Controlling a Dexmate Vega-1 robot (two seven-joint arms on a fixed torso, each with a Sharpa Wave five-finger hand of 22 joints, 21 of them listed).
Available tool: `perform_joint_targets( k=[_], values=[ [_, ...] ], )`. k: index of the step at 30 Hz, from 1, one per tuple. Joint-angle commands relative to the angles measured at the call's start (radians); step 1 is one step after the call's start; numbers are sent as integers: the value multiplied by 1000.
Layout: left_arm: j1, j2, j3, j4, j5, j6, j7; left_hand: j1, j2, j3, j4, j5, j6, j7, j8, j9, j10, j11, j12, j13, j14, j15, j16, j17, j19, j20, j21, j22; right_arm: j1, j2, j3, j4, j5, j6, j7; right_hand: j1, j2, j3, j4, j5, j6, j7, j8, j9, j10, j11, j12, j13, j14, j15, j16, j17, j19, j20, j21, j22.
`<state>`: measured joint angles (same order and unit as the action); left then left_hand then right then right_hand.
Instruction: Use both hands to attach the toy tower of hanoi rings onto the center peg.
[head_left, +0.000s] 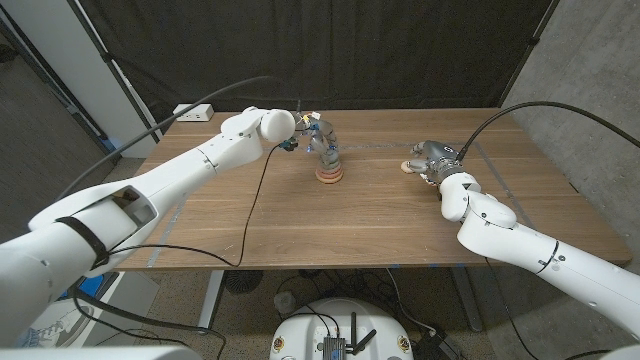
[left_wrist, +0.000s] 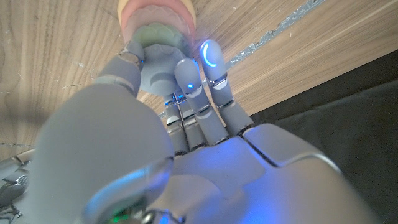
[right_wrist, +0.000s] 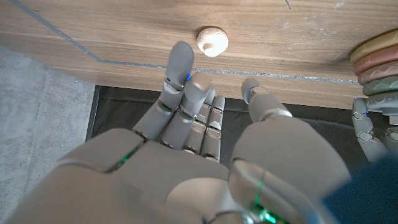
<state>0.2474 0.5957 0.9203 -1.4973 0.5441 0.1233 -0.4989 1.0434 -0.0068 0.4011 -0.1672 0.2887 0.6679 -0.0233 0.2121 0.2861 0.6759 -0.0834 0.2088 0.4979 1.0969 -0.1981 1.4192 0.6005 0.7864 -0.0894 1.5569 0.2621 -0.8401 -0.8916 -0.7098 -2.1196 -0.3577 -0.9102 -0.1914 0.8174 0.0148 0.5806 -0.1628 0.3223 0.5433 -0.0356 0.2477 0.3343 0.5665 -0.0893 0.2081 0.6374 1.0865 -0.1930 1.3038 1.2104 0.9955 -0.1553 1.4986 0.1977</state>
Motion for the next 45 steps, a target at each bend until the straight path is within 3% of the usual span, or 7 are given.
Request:
perform_joint_targets(
  k=[1, 20, 25, 31, 38, 45],
  values=[
    [-12, -12, 12, 32, -15, -14, 13, -4, 5, -1, 1, 5, 4, -1, 2, 5, 112, -108, 2, 3, 2, -22, -7, 2, 12, -122, 4, 4, 0, 0, 4, 5, 7, 3, -5, 0, 6, 7, -2, 10, 7, -2, -2, -1, 8, -2, 1, 1, 10, -27, 6, 5, 10, -64, 5, 1],
    [2, 9, 14, 2, -10, 20, 7, 3, 1, -3, -1, 5, 1, 0, 1, 6, 106, -104, -1, 3, -5, -22, -18, -3, 8, -121, 2, 1, 0, -4, 3, 1, 7, 7, -5, -2, 7, 7, -1, 10, 8, -3, -2, -1, 9, 0, 0, 2, 12, -27, 8, 7, 11, -64, 6, 2],
    [3, 14, 14, -7, -8, 22, 2, 0, -3, -9, 1, 3, -8, 11, -4, 5, 98, -95, -4, 2, -3, -22, -20, -7, 9, -121, 2, -1, -6, -3, 11, -3, 14, 8, -8, -3, 7, 8, 0, 10, 9, -2, -3, -2, 9, 0, -1, 2, 10, -27, 8, 6, 10, -64, 5, 2],
    [0, 20, 21, -23, 12, 31, -11, -11, -14, -20, 4, 0, -39, 21, -14, 2, 63, -80, -10, 5, 0, -22, -20, -7, 11, -120, 2, -3, -7, -2, 11, -8, 15, 2, -11, -4, 7, 8, 0, 11, 9, -1, -3, -2, 9, 1, 0, 4, 8, -27, 6, 5, 12, -64, 7, 3],
    [-3, 25, 32, -48, 54, 47, -25, -34, -32, -38, 9, -3, -91, 20, -25, -3, 5, -81, -16, 16, -17, -22, -37, -24, -2, -119, -6, -12, -12, -9, 14, -16, 19, 2, -9, -4, 7, 8, -1, 11, 11, 0, -3, -2, 11, 3, 0, 3, 7, -28, 5, 2, 10, -64, 4, 1],
    [-3, 26, 34, -67, 82, 60, -38, -80, -52, -71, 19, -9, -185, 34, -31, -13, -106, -51, -25, 28, -40, -22, -61, -60, -20, -118, -13, -27, -18, -16, 18, -27, 22, -1, -11, -4, 8, 8, -1, 10, 13, 3, -2, -2, 12, 5, 0, 3, 9, -27, 6, 3, 11, -64, 5, 1]
  ],
)
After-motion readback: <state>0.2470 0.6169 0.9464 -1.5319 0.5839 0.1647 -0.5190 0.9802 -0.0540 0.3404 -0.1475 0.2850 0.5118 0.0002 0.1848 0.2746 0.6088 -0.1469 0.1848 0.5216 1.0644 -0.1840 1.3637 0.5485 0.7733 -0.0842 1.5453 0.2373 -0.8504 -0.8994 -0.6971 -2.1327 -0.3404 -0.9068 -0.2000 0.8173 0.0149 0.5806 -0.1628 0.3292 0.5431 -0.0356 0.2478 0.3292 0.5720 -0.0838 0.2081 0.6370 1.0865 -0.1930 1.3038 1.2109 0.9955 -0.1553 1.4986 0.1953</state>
